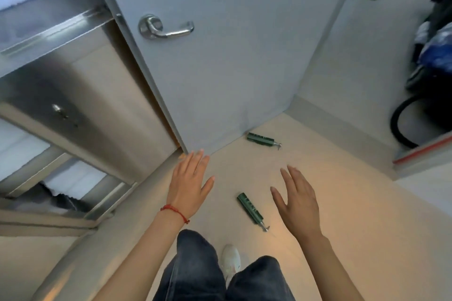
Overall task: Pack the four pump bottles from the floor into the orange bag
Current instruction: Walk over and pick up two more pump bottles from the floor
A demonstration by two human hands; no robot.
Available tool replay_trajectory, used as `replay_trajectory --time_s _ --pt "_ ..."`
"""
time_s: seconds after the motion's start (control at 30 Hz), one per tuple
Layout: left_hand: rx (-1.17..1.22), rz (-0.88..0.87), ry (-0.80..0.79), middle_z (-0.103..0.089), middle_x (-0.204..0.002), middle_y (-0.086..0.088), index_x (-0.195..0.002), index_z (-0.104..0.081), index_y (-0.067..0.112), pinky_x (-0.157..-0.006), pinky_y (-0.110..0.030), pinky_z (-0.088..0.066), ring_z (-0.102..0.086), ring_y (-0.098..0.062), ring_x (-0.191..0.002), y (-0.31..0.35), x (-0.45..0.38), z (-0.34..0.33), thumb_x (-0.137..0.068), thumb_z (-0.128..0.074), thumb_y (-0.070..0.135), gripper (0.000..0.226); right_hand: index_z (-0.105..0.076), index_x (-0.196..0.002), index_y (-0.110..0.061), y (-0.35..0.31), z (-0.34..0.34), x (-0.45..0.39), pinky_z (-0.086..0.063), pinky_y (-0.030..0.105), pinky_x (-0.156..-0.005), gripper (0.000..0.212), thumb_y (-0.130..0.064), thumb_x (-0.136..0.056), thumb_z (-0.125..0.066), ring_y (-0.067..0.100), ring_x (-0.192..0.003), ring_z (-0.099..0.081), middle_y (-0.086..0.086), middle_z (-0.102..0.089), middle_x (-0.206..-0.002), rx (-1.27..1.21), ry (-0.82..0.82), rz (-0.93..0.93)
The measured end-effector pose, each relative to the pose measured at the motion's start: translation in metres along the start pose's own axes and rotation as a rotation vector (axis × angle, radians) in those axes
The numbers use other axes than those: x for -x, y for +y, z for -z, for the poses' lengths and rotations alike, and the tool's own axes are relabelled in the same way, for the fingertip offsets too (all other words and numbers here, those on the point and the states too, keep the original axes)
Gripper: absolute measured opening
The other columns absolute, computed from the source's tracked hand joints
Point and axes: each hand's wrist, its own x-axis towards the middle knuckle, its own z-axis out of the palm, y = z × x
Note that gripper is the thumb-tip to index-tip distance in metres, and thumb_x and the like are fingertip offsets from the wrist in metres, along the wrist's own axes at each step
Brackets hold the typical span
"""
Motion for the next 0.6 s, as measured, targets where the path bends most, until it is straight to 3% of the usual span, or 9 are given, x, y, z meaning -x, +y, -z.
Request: replay_trajectory --time_s 0.17,0.33,0.5,0.6 --pt "-0.008 -0.208 -0.079 -0.047 -0.136 -0.017 -0.126 -0.047 0.005 -0.101 -0.051 -0.036 -0.041 -0.037 -0.126 0.012 -0.081 -0.012 -0.086 -0.042 0.035 0.051 -0.048 -0.130 -0.007 0.017 -0.004 -0.024 -0.032 0.044 -0.105 0.049 -0.037 -0.091 -0.051 0.032 -0.131 -0.040 0.016 -0.046 -0.140 0.004 0.047 -0.195" --pt "-0.052 -0.430 -0.205 -0.051 -0.132 -0.019 -0.124 -0.049 0.003 -0.095 -0.052 -0.041 -0.047 -0.038 -0.122 0.021 -0.157 -0.018 -0.085 -0.037 0.038 0.053 -0.050 -0.127 -0.006 0.019 -0.007 -0.045 -0.037 0.048 -0.102 0.059 -0.046 -0.089 -0.029 0.034 -0.129 -0.042 0.016 -0.048 -0.138 0.021 0.122 -0.401" --pt "-0.097 -0.609 -0.288 -0.055 -0.128 -0.020 -0.121 -0.051 0.003 -0.092 -0.052 -0.043 -0.051 -0.039 -0.118 0.023 -0.218 -0.034 -0.084 -0.036 0.038 0.053 -0.048 -0.129 -0.006 0.021 -0.030 -0.061 -0.034 0.046 -0.104 0.049 -0.037 -0.092 -0.048 0.033 -0.132 -0.039 0.016 -0.046 -0.140 -0.027 0.199 -0.629" --pt "-0.110 -0.676 -0.346 -0.055 -0.128 -0.020 -0.121 -0.051 0.003 -0.092 -0.052 -0.043 -0.050 -0.039 -0.118 0.024 -0.241 -0.059 -0.084 -0.036 0.038 0.053 -0.048 -0.129 -0.006 0.025 -0.054 -0.064 -0.036 0.047 -0.103 0.055 -0.044 -0.090 -0.037 0.032 -0.131 -0.041 0.016 -0.046 -0.139 -0.083 0.226 -0.731"
